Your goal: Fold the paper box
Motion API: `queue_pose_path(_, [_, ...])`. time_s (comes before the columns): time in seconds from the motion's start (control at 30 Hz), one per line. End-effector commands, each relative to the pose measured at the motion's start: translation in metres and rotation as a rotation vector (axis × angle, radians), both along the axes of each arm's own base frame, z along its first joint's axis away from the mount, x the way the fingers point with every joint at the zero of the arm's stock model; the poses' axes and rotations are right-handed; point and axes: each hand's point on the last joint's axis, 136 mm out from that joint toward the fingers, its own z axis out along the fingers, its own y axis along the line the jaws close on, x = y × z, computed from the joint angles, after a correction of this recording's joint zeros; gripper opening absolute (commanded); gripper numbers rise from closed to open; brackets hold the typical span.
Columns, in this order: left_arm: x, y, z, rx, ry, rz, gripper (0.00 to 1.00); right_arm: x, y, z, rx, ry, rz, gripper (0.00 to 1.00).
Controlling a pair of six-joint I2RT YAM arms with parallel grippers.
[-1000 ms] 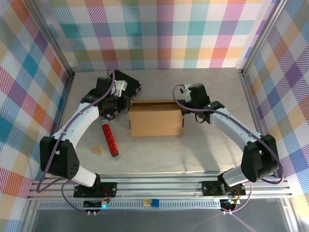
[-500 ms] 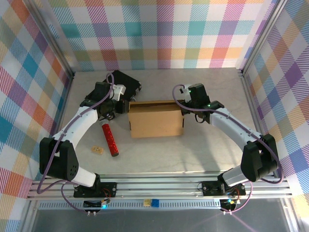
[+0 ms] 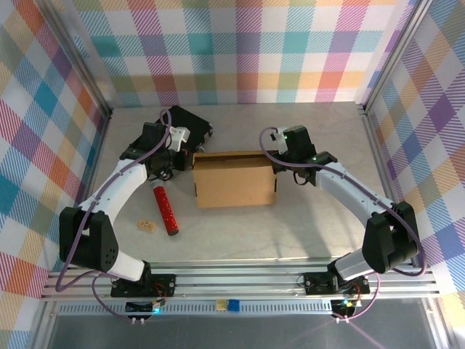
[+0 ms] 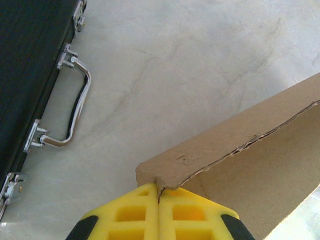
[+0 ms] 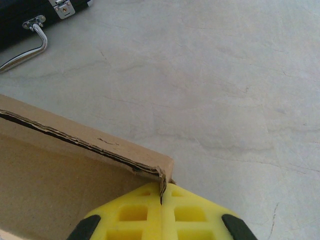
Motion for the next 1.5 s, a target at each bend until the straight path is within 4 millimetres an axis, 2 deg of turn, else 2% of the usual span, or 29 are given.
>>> queue_pose_path(0.0, [0.003, 0.003, 0.019, -0.017, -0.016, 0.025, 0.00, 0.005, 0.002, 0.009, 0.022, -0.008, -0.009, 0.00])
queue_pose_path(0.27, [-0.004, -0.001, 0.012, -0.007, -0.002, 0.020, 0.00, 0.002, 0.000, 0.011, 0.037, -0.004, -0.023, 0.02])
queue_pose_path(0.53, [-0.004, -0.005, 0.007, 0.017, 0.001, 0.016, 0.00, -0.002, 0.000, 0.021, 0.055, -0.009, -0.025, 0.13])
queue_pose_path(0.9, [-0.006, -0.008, 0.009, 0.029, -0.013, 0.010, 0.00, -0.002, 0.000, 0.030, 0.097, -0.008, -0.056, 0.26])
queue_pose_path(1.3, [-0.005, -0.010, 0.011, 0.038, -0.020, 0.001, 0.00, -0.003, -0.003, 0.060, 0.186, -0.033, -0.110, 0.42])
queue_pose_path(1.47, [-0.006, -0.010, 0.013, 0.041, -0.025, -0.001, 0.00, -0.010, -0.013, 0.073, 0.305, 0.001, -0.250, 0.46])
